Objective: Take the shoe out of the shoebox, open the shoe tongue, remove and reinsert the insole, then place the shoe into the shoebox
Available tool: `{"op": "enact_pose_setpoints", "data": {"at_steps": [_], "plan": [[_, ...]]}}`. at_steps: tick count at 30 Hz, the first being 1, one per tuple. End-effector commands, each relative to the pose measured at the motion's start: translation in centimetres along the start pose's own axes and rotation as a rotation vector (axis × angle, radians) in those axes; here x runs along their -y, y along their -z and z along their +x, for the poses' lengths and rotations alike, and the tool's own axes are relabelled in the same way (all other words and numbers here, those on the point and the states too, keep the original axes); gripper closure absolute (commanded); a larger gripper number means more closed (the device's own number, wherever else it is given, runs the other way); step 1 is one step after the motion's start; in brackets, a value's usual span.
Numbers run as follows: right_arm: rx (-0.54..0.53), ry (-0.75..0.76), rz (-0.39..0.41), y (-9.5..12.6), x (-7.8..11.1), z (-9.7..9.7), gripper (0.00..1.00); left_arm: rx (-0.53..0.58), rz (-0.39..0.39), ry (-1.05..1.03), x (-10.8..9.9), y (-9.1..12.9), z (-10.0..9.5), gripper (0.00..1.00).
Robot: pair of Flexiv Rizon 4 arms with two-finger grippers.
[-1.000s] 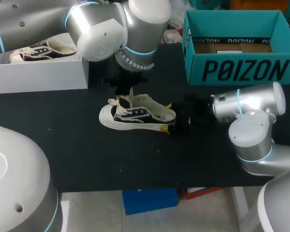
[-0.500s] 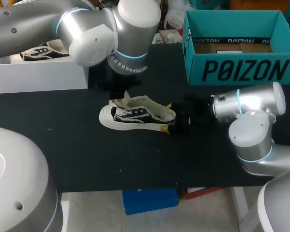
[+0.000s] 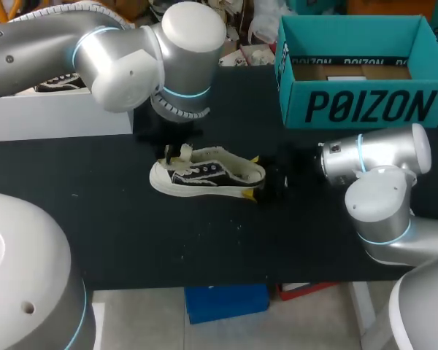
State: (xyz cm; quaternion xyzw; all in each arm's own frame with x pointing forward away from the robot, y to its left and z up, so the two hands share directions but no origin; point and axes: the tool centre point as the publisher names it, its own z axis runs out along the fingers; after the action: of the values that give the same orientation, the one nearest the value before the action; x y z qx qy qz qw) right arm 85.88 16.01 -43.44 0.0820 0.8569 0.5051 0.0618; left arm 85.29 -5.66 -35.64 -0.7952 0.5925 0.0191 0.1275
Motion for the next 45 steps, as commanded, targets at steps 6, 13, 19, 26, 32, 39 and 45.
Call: {"op": "enact_pose_setpoints", "data": {"at_steps": [6,13,19,26,32,39,45], "plan": [[0.001,-0.002,0.002,-0.1,0.2,-0.1,1.0,-0.002,-0.003,-0.004,0.4,-0.2,-1.0,0.0],[0.001,-0.002,0.002,-0.1,0.2,-0.1,1.0,0.005,0.002,-0.015,0.2,-0.2,-1.2,0.0],[0.001,-0.002,0.002,-0.1,0.2,-0.1,1.0,0.033,-0.001,-0.019,0.0,-1.0,-1.5,0.0],[0.001,-0.002,0.002,-0.1,0.2,-0.1,1.0,0.058,-0.006,-0.008,0.0,-1.8,-1.9,0.0],[0.001,-0.002,0.002,-0.1,0.2,-0.1,1.0,0.053,0.01,-0.01,0.2,-0.8,-2.1,0.0],[0.001,-0.002,0.002,-0.1,0.2,-0.1,1.0,-0.012,0.083,-0.075,0.3,2.1,-1.5,0.0],[0.001,-0.002,0.002,-0.1,0.2,-0.1,1.0,-0.119,0.151,-0.202,0.8,4.7,-0.8,0.0]]}}
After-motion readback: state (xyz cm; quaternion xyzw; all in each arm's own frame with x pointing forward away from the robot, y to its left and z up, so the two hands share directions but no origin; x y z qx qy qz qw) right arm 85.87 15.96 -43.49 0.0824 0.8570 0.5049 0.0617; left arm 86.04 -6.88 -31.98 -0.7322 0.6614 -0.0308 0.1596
